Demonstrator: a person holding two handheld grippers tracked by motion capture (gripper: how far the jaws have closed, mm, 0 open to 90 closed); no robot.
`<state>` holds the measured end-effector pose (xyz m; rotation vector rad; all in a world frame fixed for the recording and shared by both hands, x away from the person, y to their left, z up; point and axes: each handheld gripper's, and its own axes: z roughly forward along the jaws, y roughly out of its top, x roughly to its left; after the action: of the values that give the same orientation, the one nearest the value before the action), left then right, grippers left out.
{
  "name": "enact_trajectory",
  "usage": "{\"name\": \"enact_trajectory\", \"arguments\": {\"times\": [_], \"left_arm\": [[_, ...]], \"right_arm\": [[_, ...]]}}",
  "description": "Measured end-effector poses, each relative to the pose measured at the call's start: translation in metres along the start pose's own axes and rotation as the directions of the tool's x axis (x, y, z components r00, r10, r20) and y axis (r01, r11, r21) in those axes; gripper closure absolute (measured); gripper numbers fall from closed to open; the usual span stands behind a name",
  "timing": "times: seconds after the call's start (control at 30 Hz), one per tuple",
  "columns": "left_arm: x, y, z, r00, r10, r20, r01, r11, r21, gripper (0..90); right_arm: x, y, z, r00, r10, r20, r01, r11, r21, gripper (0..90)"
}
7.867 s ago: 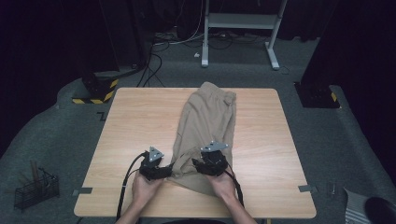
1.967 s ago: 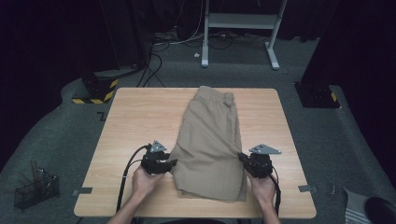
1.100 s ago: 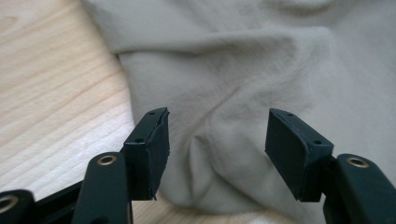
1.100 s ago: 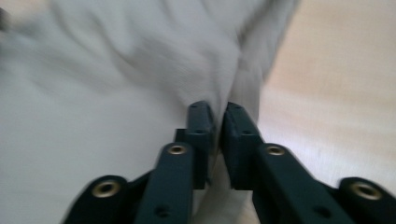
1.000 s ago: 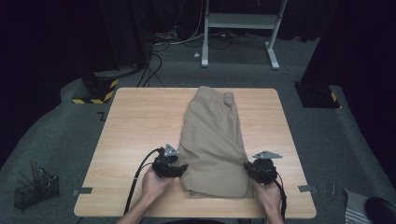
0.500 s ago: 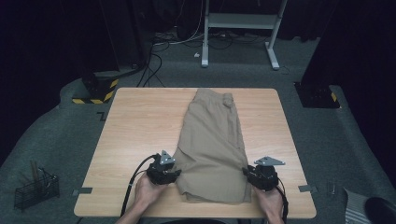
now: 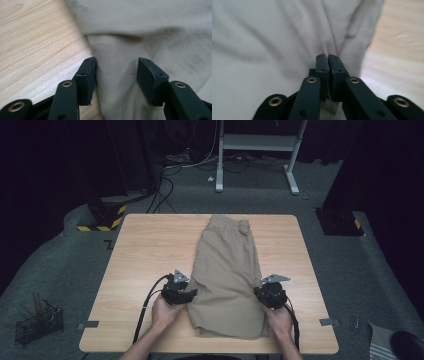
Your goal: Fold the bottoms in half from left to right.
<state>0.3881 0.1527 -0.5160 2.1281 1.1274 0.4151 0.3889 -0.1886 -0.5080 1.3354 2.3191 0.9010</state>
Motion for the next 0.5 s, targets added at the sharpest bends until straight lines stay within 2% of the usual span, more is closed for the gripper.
{"name": "enact_trajectory", "arguments": {"times": [0.13,0.23,0.3,0.33,0.4,0.5], "left_arm": [[-0.005,-0.013,-0.012,0.9994,0.032,-0.014,-0.032,0.9995,0.007,54.1],[-0.004,-0.027,-0.025,0.9997,0.019,-0.016,-0.019,0.9998,-0.004,55.8],[0.001,-0.029,-0.03,0.9999,-0.002,-0.013,0.002,0.9999,0.013,55.3],[0.004,-0.029,-0.032,0.9997,-0.022,-0.005,0.022,0.9997,0.013,53.5],[0.009,-0.025,-0.035,0.9989,-0.046,-0.01,0.046,0.9984,-0.034,50.2],[0.011,-0.012,-0.034,0.9975,-0.071,0.003,0.071,0.9938,-0.086,47.2]], "right_arm": [[0.02,-0.013,-0.006,0.9978,-0.061,-0.028,0.06,0.998,-0.002,88.1],[0.036,-0.019,-0.012,0.9917,-0.098,-0.084,0.098,0.995,0.005,85.9],[0.039,-0.02,-0.013,0.9891,-0.105,-0.104,0.106,0.994,0.004,78.2],[0.038,-0.019,-0.014,0.9906,-0.085,-0.106,0.085,0.996,-0.004,74.6],[0.031,-0.013,-0.017,0.9953,-0.034,-0.09,0.03,0.999,-0.044,68.6],[0.019,-0.001,-0.019,0.9975,0.031,-0.063,-0.037,0.995,-0.093,61.9]]}}
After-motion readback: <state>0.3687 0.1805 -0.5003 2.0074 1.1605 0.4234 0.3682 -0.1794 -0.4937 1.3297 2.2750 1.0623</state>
